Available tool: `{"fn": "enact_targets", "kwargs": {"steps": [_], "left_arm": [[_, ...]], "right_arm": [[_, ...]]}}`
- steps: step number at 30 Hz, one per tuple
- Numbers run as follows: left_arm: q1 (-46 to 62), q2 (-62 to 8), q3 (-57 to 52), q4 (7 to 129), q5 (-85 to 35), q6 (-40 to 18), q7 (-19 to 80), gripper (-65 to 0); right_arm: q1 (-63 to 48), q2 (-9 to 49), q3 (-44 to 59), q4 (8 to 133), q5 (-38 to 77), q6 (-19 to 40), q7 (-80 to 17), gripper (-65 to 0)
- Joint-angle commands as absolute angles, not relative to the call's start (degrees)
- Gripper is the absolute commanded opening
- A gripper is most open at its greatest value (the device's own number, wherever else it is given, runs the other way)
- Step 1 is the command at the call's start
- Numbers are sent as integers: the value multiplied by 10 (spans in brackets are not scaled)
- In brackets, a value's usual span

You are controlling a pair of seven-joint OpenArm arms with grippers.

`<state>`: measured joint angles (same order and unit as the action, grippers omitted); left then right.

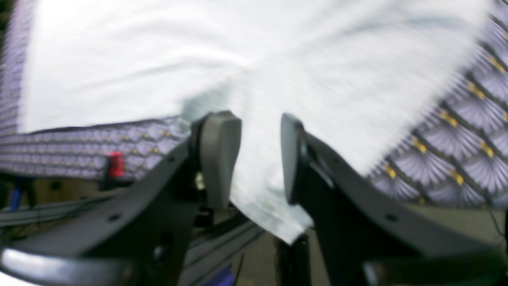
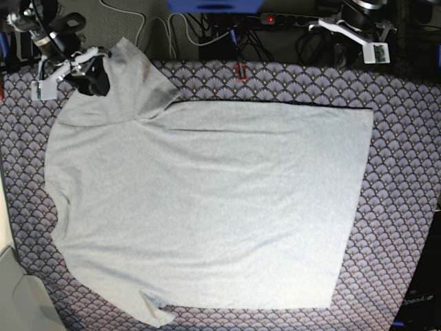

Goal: Fold the T-shirt properly
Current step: 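Move the right gripper to the grey shirt's sleeve corner and grasp it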

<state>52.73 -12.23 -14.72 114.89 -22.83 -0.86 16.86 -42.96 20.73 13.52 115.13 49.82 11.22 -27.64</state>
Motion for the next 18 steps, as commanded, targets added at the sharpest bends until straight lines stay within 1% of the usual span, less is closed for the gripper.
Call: {"fn": "enact_targets", "kwargs": {"steps": [1,5,7,10,13,16,18], "left_arm": [[524,-125,-172,1159,-237,-2,166,-487],[484,-125,-229,1159,-291,-2,239,-487],[472,-128,-253,1159,-315,-3,269,-487],[456,-128,-279,1159,-334,-3,298,-487],[443,-128,-283,1158,-331,-3,311,-487],[437,-128,-280,1158,-330,-3,313,-486],[430,-128,-279,1158,-330,-3,322,-486]], "right_arm": [[-420,206,146,1159,512,124,-283,-427],[-366,184,192,1149,516,133,-361,-425],[-341,173,221,1139,516,167,-407,-425],[-317,156,266,1122,516,186,-462,-425],[-309,142,292,1111,516,189,-487,-425],[-309,137,296,1091,516,217,-495,-425],[-308,136,298,1061,516,225,-498,-425]]}}
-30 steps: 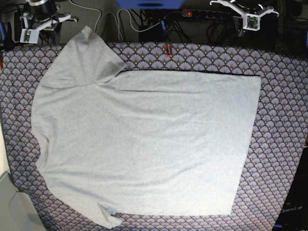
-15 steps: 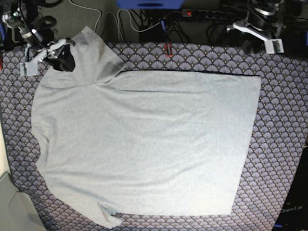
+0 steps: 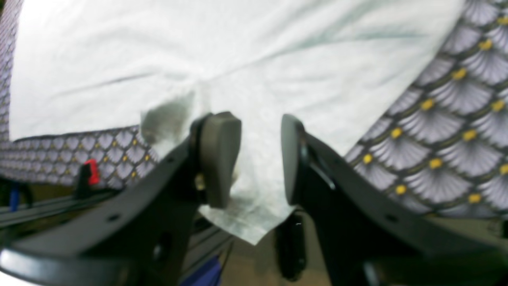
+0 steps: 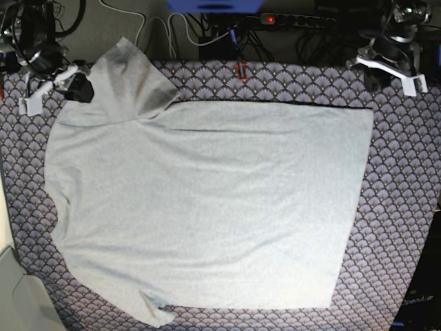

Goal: Fold the T-shirt properly
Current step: 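Move the right gripper to the grey shirt's sleeve corner and grasp it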

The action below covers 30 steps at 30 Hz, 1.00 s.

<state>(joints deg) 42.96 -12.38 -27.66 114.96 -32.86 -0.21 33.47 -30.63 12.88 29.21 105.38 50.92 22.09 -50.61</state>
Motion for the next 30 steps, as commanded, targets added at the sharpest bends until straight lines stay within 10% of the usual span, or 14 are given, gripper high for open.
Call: {"fn": "enact_targets", "kwargs": {"steps": [1,30], "left_arm": [[427,-128,-281,1158,-330,-3,327,-486],[427,-124,-284,1158,-334,-3,347,-484]], "right_arm": [[-308,135,296,1049,516,225,-498,-426],[-282,143,298,940,513,258,-493,-428]]}}
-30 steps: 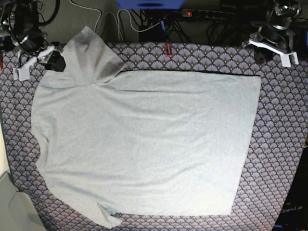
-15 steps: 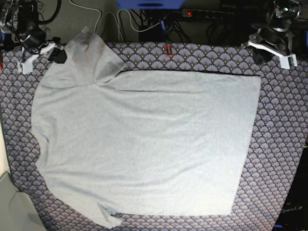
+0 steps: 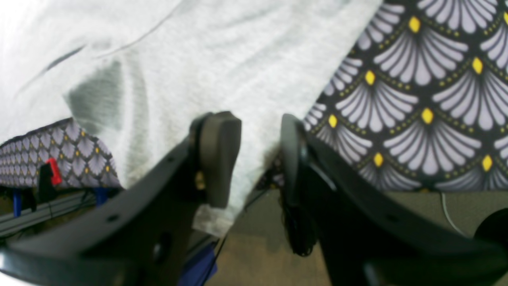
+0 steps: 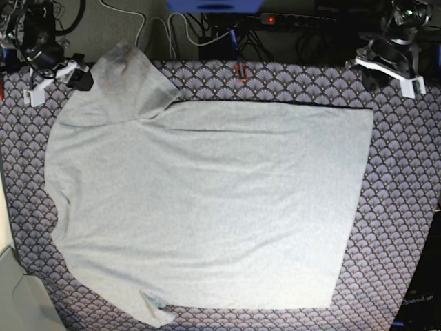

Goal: Fold the T-shirt properly
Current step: 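Move the right gripper to the grey shirt's sleeve corner and grasp it, then move the left gripper to the shirt's hem corner and grasp it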

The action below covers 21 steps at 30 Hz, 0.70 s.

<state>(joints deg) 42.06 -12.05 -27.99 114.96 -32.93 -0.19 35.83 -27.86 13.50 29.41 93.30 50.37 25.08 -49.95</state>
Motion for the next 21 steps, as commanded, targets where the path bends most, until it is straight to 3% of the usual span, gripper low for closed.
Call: {"fn": "enact_targets", "kwargs": {"steps": [1,21], "left_arm": [[427,-124,-284,1158,-334,-3,347,-484],[427,-125,-284,1158,-335,-3,347,-484]], "right_arm": [[-282,143,298,940,513,258,-492,-428],[-278,106,294,940,444,258,-497,-428]]}}
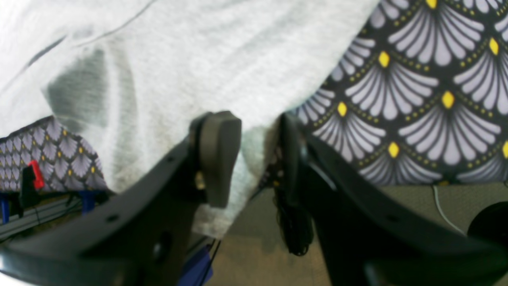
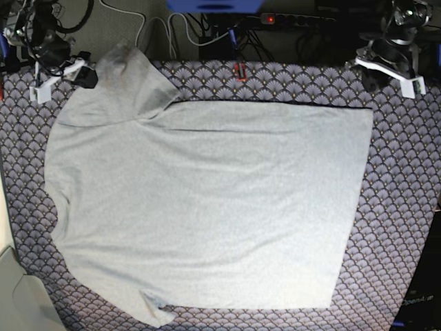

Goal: Fold the T-shirt properly
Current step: 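Move the left gripper to the shirt's hem corner and grasp it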

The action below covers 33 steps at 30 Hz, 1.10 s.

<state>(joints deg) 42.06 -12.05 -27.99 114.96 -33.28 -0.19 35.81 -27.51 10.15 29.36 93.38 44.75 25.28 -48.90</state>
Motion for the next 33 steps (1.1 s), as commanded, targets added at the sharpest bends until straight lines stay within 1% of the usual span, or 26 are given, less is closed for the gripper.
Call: {"fn": "enact_targets", "kwargs": {"steps": [1,4,6,7,11,13,15,23,28,33], "left_arm": [[427,-125,-284,1158,-335,-3,347,-484],[427,-126,-284,1158,-335,-3,347,-484],[427,-126,-285,1158,-335,-3,347,-484],[427,-126,-285,1158,-335,-3,347,-484],[427,-126,-285,1158,-335,-3,347,-484],[427,-127,-285,1158,-335,-3,347,-484],[427,-127,-285,1158,-335,-3,347,-484],[422,-127,-285,1158,-335,-3,347,-484],[407,-126,-301,1158,-335,-3,348,-483],[387,-128,-310,1142,-334,-3,348,-483]], "right_arm": [[-278,105,294,940,444,259,-497,-428],[-278,96,294,940,444,259,-498,-430],[-278,94,294,940,444,259,-498,-447],[-278,92,294,940,444,260,-498,-467],[-277,89,294,940,444,260,-498,-586],[-271,89,294,940,444,260,-499,-620],[-266,91,294,940,444,260,-507,-638],[-249,94,294,945,444,261,-533,-650],[-242,105,298,945,444,302,-538,-650],[-242,113,299,945,444,303,-538,-650]]}}
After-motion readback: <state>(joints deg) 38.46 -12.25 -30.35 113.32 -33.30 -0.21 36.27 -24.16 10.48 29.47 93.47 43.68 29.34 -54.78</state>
